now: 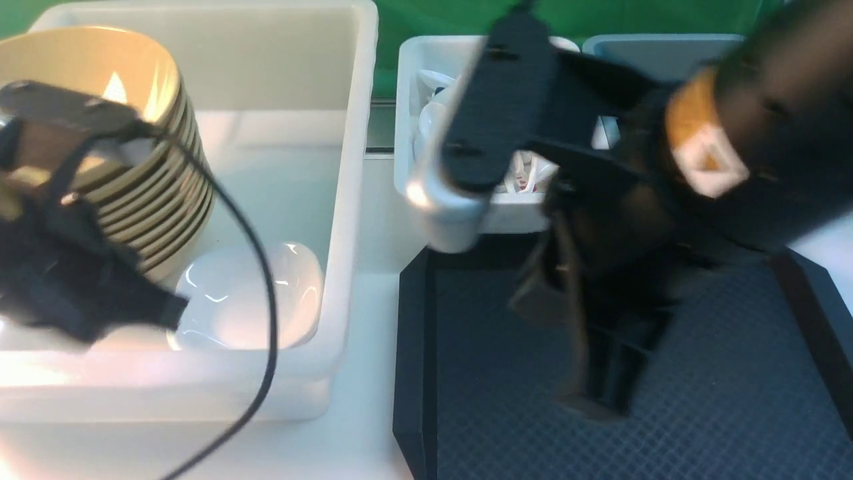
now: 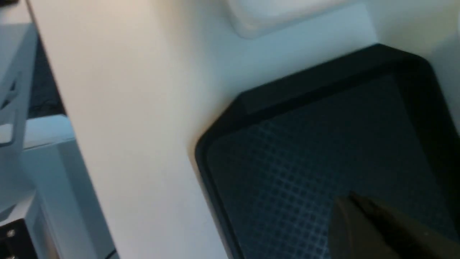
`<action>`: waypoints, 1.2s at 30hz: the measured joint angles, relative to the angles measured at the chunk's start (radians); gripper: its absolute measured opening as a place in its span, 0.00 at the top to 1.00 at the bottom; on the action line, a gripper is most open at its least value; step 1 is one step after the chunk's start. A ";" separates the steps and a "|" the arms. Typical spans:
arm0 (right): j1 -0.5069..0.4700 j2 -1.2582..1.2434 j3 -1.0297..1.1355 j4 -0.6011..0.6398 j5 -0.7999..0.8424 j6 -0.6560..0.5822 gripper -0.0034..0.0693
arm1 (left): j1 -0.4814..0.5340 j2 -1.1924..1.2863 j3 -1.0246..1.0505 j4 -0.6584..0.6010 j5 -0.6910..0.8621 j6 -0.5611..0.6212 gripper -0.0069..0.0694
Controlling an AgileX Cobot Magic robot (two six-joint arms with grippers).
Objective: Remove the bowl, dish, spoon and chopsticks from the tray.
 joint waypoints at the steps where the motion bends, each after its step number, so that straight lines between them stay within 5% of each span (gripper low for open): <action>1: 0.000 -0.039 0.045 -0.014 -0.030 0.023 0.88 | -0.002 -0.062 0.027 0.001 -0.001 -0.009 0.92; 8: 0.000 -0.340 0.397 -0.047 -0.397 0.076 0.87 | -0.002 -0.481 0.248 0.012 -0.138 -0.051 0.92; 14: 0.008 -0.573 0.689 -0.049 -0.869 0.064 0.87 | -0.002 -0.693 0.378 0.011 -0.297 -0.051 0.92; 19: 0.009 -0.668 0.796 -0.050 -1.086 0.059 0.86 | -0.002 -0.762 0.411 0.011 -0.331 -0.051 0.92; 36: 0.010 -0.679 0.823 -0.051 -1.091 0.048 0.84 | -0.002 -0.772 0.421 0.011 -0.333 -0.051 0.92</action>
